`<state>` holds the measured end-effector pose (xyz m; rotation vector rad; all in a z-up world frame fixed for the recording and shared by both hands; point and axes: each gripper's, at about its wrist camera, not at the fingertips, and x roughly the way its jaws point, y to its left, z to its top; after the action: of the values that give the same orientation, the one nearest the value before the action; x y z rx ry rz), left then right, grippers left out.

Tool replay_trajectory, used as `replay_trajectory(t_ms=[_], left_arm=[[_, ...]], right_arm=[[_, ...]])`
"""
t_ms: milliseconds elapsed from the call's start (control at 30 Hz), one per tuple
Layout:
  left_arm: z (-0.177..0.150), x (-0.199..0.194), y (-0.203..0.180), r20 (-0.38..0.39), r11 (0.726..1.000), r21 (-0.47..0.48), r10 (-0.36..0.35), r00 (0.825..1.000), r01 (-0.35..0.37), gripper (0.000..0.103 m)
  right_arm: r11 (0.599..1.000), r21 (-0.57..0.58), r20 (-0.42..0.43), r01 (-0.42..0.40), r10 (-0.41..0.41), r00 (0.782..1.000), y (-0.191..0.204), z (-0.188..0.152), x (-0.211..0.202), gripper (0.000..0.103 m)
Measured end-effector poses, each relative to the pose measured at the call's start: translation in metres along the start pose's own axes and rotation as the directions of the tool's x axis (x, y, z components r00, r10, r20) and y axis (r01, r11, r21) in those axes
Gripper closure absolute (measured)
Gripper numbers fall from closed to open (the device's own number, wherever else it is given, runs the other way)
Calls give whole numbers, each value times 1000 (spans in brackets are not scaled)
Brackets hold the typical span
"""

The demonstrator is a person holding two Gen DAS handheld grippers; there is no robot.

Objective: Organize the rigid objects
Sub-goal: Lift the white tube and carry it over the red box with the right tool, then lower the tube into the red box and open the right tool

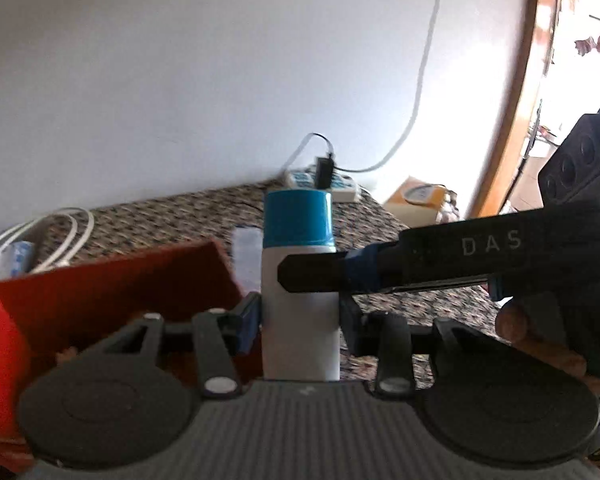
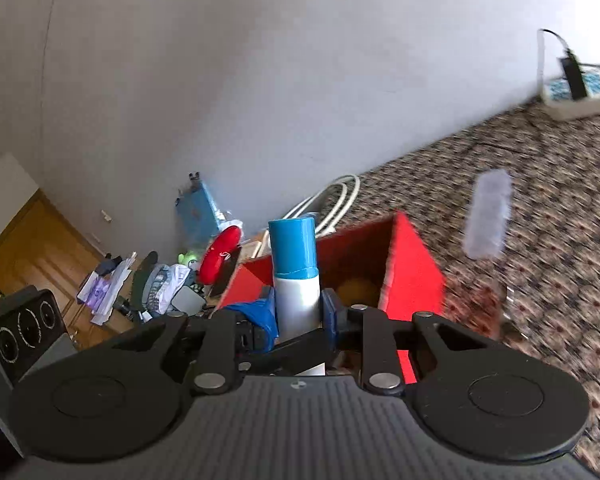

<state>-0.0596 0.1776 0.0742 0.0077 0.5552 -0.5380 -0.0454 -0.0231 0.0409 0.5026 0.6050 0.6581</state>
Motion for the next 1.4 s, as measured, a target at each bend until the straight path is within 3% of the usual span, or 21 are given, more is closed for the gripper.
replay_trajectory(t_ms=[267,567,833,1000,1100,1400], left_arm=[[-5,16,59,-63,994,-100,27,998,-33,67],[-21,41,105,-103,963,-267,-9,995,-19,65],[-33,68,122,-198,943,-328,-7,980,-59,66],[-38,76,126,-220,930,-365,-43,974,-41,67],[-37,75,122,-216,936,-349,-43,975,-36,67],[-34,79,122,-239,947,-302,34,971,-108,67]], right_arm=[[998,-24,-131,54,-56,990,14,10,68,96],[980,-119,-226,161,-185,957,26,10,116,96],[954,-193,-283,229,-277,918,26,-3,145,97],[932,-224,-270,284,-339,901,21,-10,151,97],[924,-219,-239,313,-362,901,17,-13,149,101],[927,-198,-147,318,-349,926,18,-16,142,102]])
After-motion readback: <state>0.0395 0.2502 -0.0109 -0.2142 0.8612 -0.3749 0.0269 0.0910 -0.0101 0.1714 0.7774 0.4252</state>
